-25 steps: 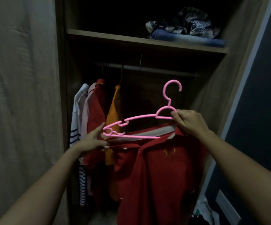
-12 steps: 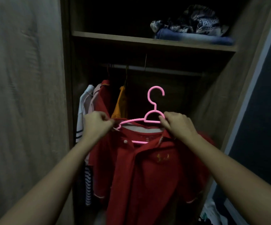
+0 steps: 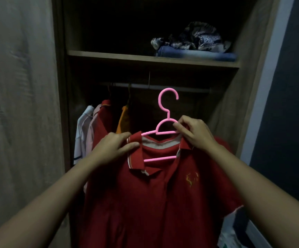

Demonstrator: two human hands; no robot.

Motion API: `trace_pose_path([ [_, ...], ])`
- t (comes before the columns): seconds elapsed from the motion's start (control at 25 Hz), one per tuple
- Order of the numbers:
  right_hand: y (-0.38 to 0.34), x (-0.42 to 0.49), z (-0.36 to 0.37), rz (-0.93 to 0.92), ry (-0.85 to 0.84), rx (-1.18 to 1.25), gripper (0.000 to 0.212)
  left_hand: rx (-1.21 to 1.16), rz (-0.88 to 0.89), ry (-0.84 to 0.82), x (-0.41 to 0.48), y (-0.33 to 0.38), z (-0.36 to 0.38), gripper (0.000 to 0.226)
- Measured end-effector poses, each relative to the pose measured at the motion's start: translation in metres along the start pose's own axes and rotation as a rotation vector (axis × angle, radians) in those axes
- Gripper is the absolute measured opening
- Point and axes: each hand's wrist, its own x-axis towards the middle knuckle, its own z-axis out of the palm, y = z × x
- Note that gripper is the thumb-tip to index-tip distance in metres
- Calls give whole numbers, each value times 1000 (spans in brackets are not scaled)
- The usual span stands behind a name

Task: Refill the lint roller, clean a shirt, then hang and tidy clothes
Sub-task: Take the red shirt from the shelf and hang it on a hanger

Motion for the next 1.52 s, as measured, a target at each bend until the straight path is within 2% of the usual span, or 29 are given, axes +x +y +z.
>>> trace_pose_path([
  [0.08,5,3,-11,4,-43,-66,30,-87,15,96,5,-1,-5,71],
  [0.16,15,4,-22,64,-96,-106,41,-191,3,140,8,-9,-16,53],
  [0.24,23,8,-33,137,-181,110,50,-256,13,139,12,-10,-28,38],
  [0.28,24,11,-36,145,-234,206,47,-266,28,134,14,-7,-32,31],
  [0.36,23,15,-39,71,-314,200,28,-333,21,109,14,-1,-38,26],
  [0.48,23,20,-31,34,-294,185,20,-443,-104,-41,13,1,-54,39],
  [0.6,28,21,-21,95,-205,329,12,-343,-25,-191,5,-1,-64,44],
  [0.68,31,26,-17,121,-175,347,11,-290,8,-203,-1,7,-63,40],
  [0.8,33,38,-11,93,-41,75,25,-181,-37,-4,-6,26,-50,47],
  [0.88,21,42,-2,108,11,-16,41,-39,-100,113,-4,44,-32,38],
  [0.96,5,48,18,198,-67,67,44,118,-196,154,4,67,-12,28],
  [1.04,-14,57,33,344,-287,260,48,198,-303,152,15,88,5,28],
  [1.08,-15,63,42,390,-363,382,57,211,-344,145,22,95,11,28],
  [1.16,-14,77,53,436,-402,565,57,226,-412,153,33,109,17,27],
  [1.28,-24,91,52,459,-396,674,44,238,-471,185,46,119,19,26],
  [1.4,-21,112,64,470,-416,766,34,-33,-490,87,63,108,13,26],
  [1.52,-16,135,82,478,-418,734,40,-341,-494,-14,79,87,15,22],
])
